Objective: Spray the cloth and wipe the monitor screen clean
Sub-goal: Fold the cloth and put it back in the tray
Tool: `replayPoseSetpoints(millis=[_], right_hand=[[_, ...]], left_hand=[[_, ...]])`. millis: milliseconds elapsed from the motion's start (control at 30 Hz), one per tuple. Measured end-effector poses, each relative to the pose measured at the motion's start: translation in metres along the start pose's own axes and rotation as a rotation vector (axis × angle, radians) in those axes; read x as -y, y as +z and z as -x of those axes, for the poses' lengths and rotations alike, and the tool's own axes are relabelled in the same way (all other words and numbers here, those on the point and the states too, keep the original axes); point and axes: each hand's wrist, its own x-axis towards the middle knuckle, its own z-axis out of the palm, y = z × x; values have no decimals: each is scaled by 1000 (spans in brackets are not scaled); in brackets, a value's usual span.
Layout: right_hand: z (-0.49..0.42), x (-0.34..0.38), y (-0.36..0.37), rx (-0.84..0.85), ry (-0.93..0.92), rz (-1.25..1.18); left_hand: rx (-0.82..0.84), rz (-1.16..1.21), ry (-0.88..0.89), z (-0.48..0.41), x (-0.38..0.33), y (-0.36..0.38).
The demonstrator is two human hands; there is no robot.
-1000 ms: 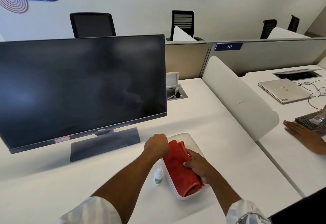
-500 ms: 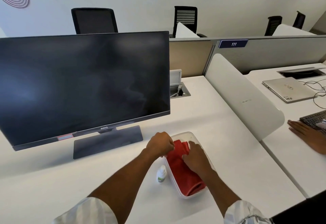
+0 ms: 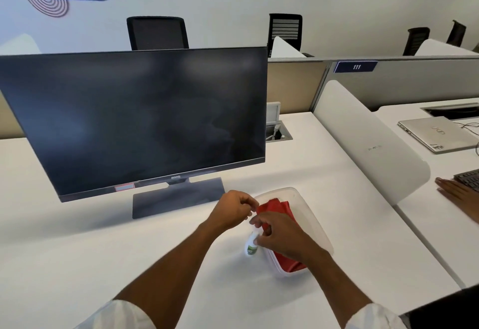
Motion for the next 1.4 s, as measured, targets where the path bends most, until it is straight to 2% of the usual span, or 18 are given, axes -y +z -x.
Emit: replayPoseSetpoints(millis=[233, 433, 533, 800, 1033, 1400], right_hand=[[-4, 8, 19, -180, -6, 51], [-6, 26, -9, -283, -62, -73], [-6, 32, -28, -360, -98, -22], [-12, 29, -79, -562, -95, 118], [-31, 0, -88, -534, 1, 180], [-56, -33, -77, -458, 101, 215]], left_hand=[[50, 43, 36, 21, 14, 1], [43, 95, 97, 29, -2, -9], [40, 99, 156, 27, -20, -15], [-210, 11, 228, 2, -60, 13], [-215, -36, 223, -30, -75, 41], [-106, -109, 166, -51, -67, 64]])
